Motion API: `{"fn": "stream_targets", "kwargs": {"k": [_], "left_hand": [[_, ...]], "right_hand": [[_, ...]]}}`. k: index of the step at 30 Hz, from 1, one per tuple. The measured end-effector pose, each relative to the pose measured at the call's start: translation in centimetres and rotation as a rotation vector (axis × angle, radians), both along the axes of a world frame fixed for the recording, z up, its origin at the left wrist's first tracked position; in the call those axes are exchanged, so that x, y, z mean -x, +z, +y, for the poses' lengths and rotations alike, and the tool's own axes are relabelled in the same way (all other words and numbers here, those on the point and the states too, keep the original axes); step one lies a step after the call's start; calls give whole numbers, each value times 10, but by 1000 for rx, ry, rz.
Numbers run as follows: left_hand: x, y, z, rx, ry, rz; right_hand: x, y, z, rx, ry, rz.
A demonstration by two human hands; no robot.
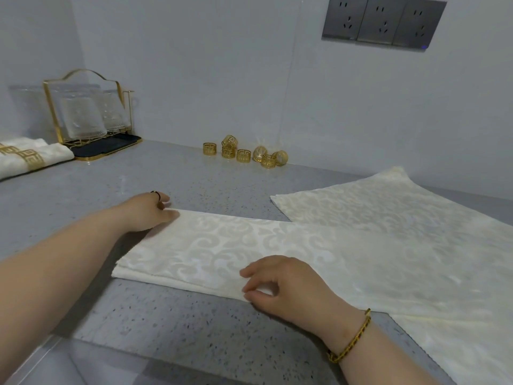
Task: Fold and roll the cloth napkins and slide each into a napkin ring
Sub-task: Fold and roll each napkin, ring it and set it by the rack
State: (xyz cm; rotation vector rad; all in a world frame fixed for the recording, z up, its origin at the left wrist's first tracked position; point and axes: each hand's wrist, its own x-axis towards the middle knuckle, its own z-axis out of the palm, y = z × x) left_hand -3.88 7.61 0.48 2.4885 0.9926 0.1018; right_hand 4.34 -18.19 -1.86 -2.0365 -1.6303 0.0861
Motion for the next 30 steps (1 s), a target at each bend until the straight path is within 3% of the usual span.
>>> {"fn": "stream_targets", "kwargs": {"k": [3, 7, 12, 17, 19, 24, 30], "left_hand": [[-10, 2, 5, -54, -59, 128], [-17, 8, 8, 39, -100, 120], [-18, 5, -1, 108, -68, -114], [3, 6, -10, 449, 101, -463], [19, 8, -11, 566, 86, -392], [55, 10, -13, 603, 18, -174], [83, 6, -17, 647, 41, -256]], "right_hand": [[-3, -2, 0, -30, 12, 75], [-6, -4, 0, -36, 5, 148], [-5, -4, 0, -55, 22, 153], [-7, -3, 1, -124, -88, 167], [-10, -5, 0, -109, -135, 163], [-6, -5, 1, 23, -134, 84], [8, 0, 8, 94, -107, -37]]}}
